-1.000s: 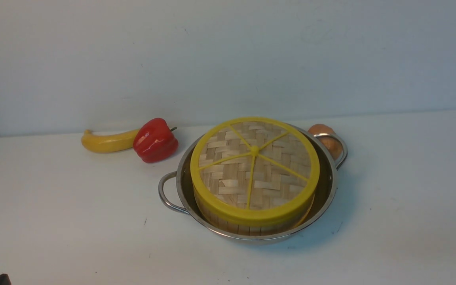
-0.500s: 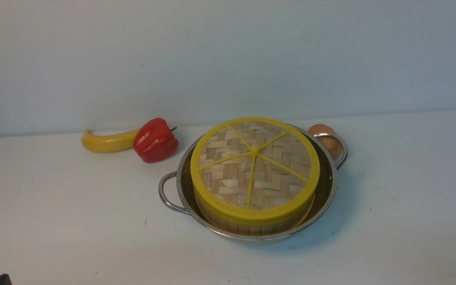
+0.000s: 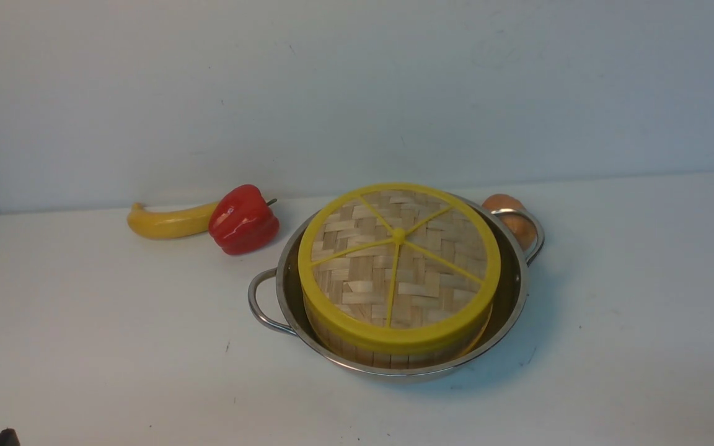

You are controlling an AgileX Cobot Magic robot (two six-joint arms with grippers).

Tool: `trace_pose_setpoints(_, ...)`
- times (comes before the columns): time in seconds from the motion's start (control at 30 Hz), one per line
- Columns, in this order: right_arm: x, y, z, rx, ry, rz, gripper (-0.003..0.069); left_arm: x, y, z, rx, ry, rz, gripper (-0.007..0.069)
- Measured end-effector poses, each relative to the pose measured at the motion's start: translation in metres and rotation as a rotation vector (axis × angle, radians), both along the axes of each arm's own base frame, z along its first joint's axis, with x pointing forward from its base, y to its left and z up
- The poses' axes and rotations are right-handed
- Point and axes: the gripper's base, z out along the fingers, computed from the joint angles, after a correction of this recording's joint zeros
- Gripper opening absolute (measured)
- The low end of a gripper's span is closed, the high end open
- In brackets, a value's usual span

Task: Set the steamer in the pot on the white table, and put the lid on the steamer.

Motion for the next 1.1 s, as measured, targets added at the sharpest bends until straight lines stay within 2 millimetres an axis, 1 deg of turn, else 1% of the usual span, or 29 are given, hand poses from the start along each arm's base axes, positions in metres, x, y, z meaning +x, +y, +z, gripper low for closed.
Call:
trace_pose_setpoints(0.23, 0.0000, 0.0000, 0.0000, 0.003, 0.000, 0.000, 0.0242, 0.0000, 0.0000, 0.0000, 0.000, 0.000, 0.000, 0.0158)
trace_pose_setpoints(0.93, 0.0000, 0.0000, 0.0000, 0.003, 0.000, 0.000, 0.0242, 0.0000, 0.0000, 0.0000, 0.001, 0.000, 0.000, 0.0158)
trace_pose_setpoints(1.1, 0.0000, 0.0000, 0.0000, 0.003, 0.000, 0.000, 0.0242, 0.0000, 0.0000, 0.0000, 0.001, 0.000, 0.000, 0.0171)
